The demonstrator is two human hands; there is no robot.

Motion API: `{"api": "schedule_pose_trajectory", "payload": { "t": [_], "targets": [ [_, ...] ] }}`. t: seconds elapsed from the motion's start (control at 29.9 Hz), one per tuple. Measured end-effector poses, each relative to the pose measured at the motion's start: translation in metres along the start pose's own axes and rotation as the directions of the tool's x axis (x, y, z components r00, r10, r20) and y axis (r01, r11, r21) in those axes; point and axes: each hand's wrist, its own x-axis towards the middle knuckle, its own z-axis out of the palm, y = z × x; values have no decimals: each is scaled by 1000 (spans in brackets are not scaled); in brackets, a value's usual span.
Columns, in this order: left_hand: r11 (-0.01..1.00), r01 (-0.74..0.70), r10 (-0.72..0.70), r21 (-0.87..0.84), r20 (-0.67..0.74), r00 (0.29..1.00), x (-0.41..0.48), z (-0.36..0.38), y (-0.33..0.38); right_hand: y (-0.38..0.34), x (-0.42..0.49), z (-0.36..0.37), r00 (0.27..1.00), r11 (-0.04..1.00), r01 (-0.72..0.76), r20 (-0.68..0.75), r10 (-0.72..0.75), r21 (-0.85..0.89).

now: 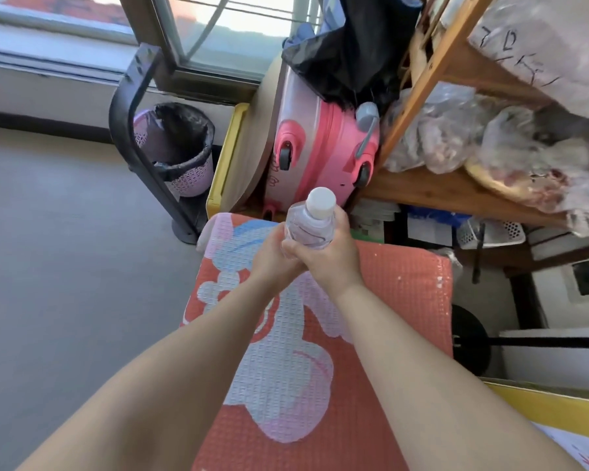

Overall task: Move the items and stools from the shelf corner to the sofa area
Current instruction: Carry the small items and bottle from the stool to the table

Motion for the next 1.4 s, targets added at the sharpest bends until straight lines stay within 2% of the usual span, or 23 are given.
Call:
{"api": "schedule_pose_trajectory", "payload": {
  "t": [0.13, 0.27, 0.57, 0.87, 0.97, 1.14, 1.4],
  "targets": [
    [999, 49, -50, -9, -26, 998, -14, -5, 5, -14, -7, -9, 999, 999, -32, 34, 31, 9],
    [999, 22, -23, -23, -33, 999, -34, -20, 21, -43, -24, -22, 998, 1000, -12, 61, 12, 3],
    [999, -46, 42, -24, -131, 990, -113, -80, 98, -163, -84, -61, 975, 977, 188, 139, -173, -99],
    [990, -101, 63, -94, -342, 938, -175, -154, 124, -253, -130, -34, 898, 890, 409, 264, -353, -202],
    [987, -109, 52, -119, -407, 912, -197, -190, 126, -281, -143, -15, 869, 874, 453, 308, -388, -179],
    [976, -110, -5, -191, -516, 857, -239, -259, 102, -318, -182, 57, 794, 823, 550, 393, -464, -138],
    [977, -65, -85, -202, -650, 755, -309, -400, 23, -374, -263, 204, 677, 779, 625, 532, -509, -49]
  ]
}}
